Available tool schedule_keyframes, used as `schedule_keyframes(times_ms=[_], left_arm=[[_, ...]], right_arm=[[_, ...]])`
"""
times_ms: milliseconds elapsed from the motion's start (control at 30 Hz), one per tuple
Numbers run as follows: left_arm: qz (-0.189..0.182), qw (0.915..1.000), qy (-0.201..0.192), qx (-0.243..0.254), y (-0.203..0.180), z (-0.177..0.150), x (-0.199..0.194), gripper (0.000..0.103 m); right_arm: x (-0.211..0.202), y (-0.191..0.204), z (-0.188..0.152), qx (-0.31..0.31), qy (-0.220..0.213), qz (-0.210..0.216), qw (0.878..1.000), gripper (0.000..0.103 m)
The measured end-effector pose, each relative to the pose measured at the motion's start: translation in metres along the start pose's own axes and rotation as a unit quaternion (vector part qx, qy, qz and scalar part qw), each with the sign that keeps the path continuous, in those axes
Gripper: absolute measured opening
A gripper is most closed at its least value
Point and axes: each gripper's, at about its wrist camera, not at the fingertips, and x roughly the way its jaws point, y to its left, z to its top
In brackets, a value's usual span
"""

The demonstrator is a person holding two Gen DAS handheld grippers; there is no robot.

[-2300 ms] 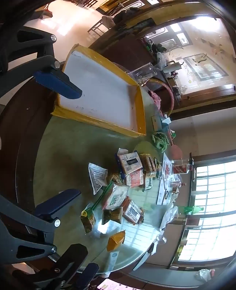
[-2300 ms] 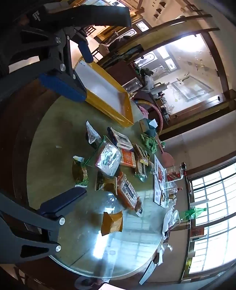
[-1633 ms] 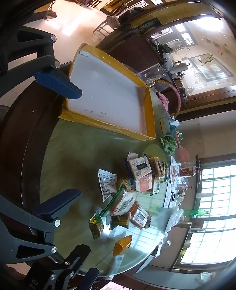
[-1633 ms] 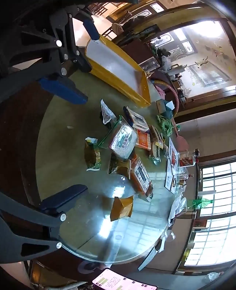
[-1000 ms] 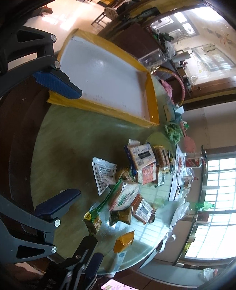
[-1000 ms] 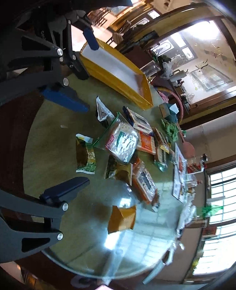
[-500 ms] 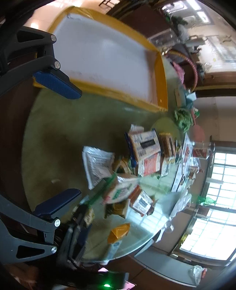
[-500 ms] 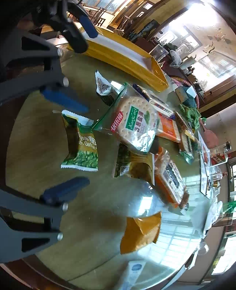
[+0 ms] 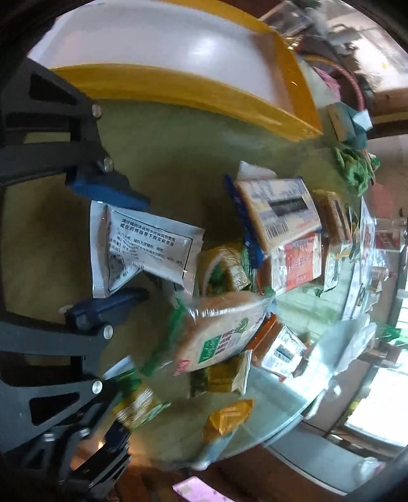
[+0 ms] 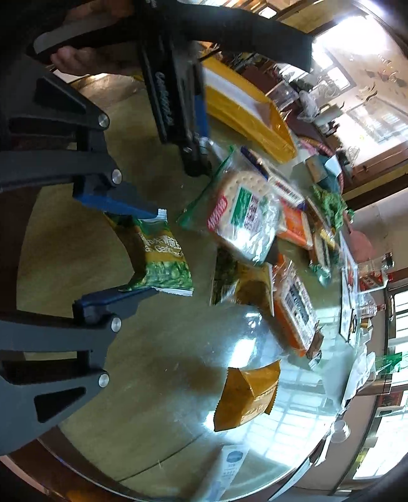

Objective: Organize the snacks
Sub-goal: 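Grasp the white paper snack packet with left tool while right tool grasps green pea packet, then carry both packets over the yellow tray and open both tools to drop them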

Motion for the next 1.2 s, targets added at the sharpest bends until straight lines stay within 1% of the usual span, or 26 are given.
schedule_keyframes(times_ms=[67, 133, 167, 233, 333, 467, 567, 633, 700, 767, 867, 900, 933, 1033, 1100, 1167, 1200], left_arm=[[-0.005, 0.9999, -0.007, -0.009, 0.007, -0.011, -0.009, 0.043], [-0.018, 0.9993, -0.023, -0.022, 0.013, -0.023, -0.022, 0.034], [-0.026, 0.9987, -0.034, -0.029, 0.016, -0.024, -0.028, 0.017], [-0.042, 0.9976, -0.037, -0.042, 0.022, -0.029, -0.037, 0.016], [-0.030, 0.9980, -0.035, -0.043, 0.027, -0.028, -0.035, 0.014], [-0.086, 0.9928, -0.045, -0.070, 0.039, -0.030, -0.050, 0.014], [-0.114, 0.9883, -0.052, -0.087, 0.050, -0.030, -0.067, 0.014], [-0.126, 0.9844, -0.070, -0.101, 0.064, -0.031, -0.085, 0.014], [-0.118, 0.9817, -0.094, -0.116, 0.081, -0.033, -0.104, 0.014], [-0.099, 0.9784, -0.120, -0.136, 0.103, -0.036, -0.121, 0.014], [-0.045, 0.9752, -0.141, -0.164, 0.139, -0.040, -0.129, 0.014], [-0.026, 0.9738, -0.143, -0.175, 0.151, -0.041, -0.127, 0.014], [-0.018, 0.9723, -0.139, -0.187, 0.164, -0.043, -0.123, 0.014], [-0.004, 0.9687, -0.124, -0.215, 0.191, -0.046, -0.108, 0.014], [0.016, 0.9684, -0.115, -0.221, 0.202, -0.047, -0.094, 0.014], [0.026, 0.9688, -0.104, -0.224, 0.208, -0.047, -0.086, 0.014], [0.028, 0.9687, -0.098, -0.226, 0.210, -0.047, -0.080, 0.014]], right_arm=[[0.000, 0.000, 0.001, -0.003, -0.003, 0.006, 1.000, 0.043], [0.000, 0.002, 0.000, -0.006, -0.006, 0.014, 1.000, 0.042], [0.000, 0.003, 0.000, -0.006, -0.009, 0.016, 1.000, 0.042], [-0.004, 0.004, 0.000, -0.005, -0.015, 0.028, 0.999, 0.041], [-0.010, 0.009, 0.000, -0.008, -0.021, 0.024, 0.999, 0.041], [-0.020, 0.016, -0.001, -0.012, -0.035, 0.027, 0.999, 0.040], [-0.034, 0.030, 0.001, -0.025, -0.051, 0.044, 0.997, 0.040], [-0.042, 0.047, 0.005, -0.043, -0.061, 0.058, 0.995, 0.040], [-0.044, 0.069, 0.013, -0.064, -0.068, 0.073, 0.993, 0.040], [-0.038, 0.090, 0.021, -0.083, -0.066, 0.086, 0.991, 0.040], [-0.017, 0.135, 0.033, -0.117, -0.054, 0.116, 0.985, 0.040], [-0.011, 0.146, 0.035, -0.124, -0.050, 0.120, 0.984, 0.040], [-0.001, 0.161, 0.037, -0.134, -0.043, 0.126, 0.982, 0.040], [0.036, 0.213, 0.043, -0.170, -0.011, 0.154, 0.973, 0.040], [0.057, 0.239, 0.045, -0.190, -0.001, 0.147, 0.971, 0.040], [0.072, 0.255, 0.042, -0.204, 0.016, 0.142, 0.968, 0.040], [0.083, 0.262, 0.040, -0.207, 0.028, 0.132, 0.969, 0.040]])
